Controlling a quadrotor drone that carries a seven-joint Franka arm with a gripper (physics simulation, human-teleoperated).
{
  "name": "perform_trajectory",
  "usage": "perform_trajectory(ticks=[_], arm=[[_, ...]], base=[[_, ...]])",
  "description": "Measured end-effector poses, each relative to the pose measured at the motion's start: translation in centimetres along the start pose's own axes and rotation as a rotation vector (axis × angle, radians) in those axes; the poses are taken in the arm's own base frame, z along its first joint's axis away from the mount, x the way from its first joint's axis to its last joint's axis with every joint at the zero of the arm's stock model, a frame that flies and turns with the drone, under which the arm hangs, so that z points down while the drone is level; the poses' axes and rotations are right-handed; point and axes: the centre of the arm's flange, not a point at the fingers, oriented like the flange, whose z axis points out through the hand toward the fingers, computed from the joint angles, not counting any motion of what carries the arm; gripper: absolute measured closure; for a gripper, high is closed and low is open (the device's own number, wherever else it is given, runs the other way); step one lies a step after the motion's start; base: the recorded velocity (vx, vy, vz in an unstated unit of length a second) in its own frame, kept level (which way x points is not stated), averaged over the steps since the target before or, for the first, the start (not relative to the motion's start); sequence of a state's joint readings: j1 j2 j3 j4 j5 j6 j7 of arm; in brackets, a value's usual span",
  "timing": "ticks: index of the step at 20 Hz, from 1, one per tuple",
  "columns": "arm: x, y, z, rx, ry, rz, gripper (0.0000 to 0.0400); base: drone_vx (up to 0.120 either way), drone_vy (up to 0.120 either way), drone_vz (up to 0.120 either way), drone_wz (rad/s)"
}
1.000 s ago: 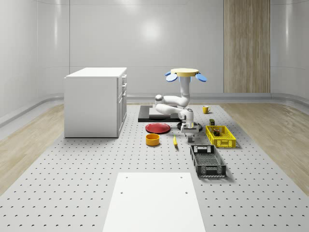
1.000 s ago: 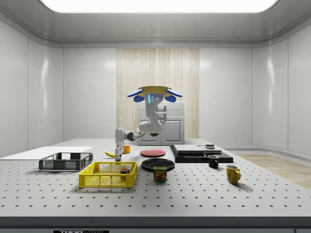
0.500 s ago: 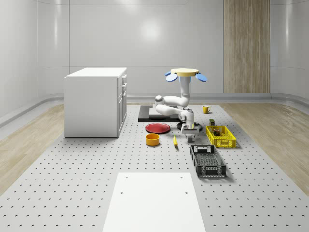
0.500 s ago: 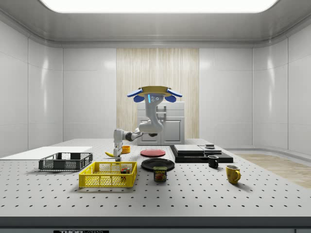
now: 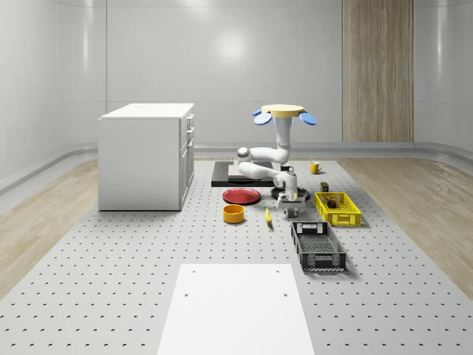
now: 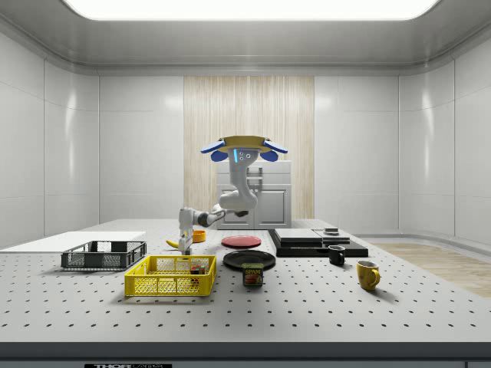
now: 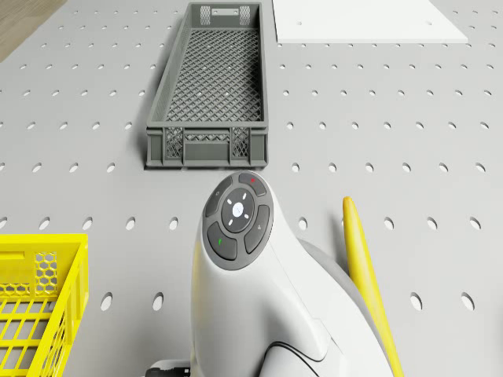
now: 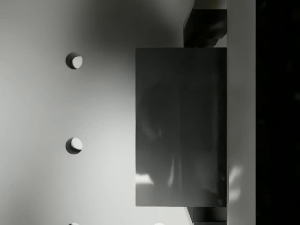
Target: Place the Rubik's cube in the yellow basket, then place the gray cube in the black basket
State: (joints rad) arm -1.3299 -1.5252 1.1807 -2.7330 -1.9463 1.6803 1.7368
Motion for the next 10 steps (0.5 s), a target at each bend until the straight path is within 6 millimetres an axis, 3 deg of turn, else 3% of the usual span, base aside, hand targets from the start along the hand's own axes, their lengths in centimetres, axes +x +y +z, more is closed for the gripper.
perform_trajectory(ticks=[7,10], arm=[[0.19,0.17,0.31,0.0,0.0,0.0,0.0],[0.25,0.22,0.35,0.0,0.0,0.0,0.0066]], base=[[0.0,0.0,0.0,0.0],[0.0,0.0,0.0,0.0]])
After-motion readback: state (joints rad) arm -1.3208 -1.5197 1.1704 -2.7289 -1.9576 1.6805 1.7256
